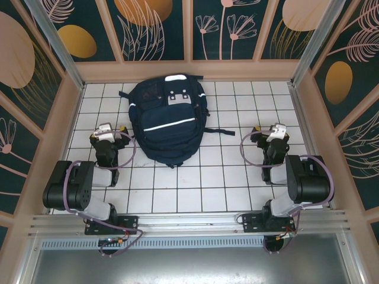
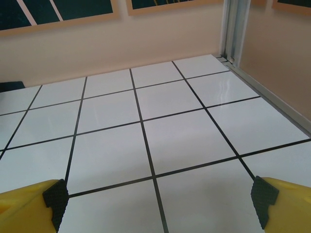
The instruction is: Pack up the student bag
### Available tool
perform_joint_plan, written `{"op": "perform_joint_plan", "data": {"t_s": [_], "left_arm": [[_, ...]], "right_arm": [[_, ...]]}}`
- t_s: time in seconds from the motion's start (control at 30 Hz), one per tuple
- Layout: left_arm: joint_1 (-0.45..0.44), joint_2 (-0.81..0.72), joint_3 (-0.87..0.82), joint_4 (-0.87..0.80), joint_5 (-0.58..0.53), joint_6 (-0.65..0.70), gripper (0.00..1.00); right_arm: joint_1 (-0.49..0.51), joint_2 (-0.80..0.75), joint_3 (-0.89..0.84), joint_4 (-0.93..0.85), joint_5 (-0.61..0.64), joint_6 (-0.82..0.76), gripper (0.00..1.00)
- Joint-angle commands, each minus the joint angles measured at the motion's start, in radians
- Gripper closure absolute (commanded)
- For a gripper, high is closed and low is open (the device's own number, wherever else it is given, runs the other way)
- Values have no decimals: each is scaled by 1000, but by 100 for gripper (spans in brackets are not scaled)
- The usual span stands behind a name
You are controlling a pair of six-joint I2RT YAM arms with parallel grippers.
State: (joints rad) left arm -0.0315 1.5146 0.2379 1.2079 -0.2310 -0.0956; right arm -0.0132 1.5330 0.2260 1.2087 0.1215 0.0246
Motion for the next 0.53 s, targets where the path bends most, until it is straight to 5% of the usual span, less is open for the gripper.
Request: {"op": "perform_joint_plan", "data": {"t_s": [0.0, 0.5], "left_arm": [[7, 4, -9, 78, 36, 16, 1], [7, 5, -9, 80, 36, 19, 1]], "right_arm": [[2, 6, -4, 61, -22, 8, 1], [2, 4, -4, 62, -22, 8, 1]]}}
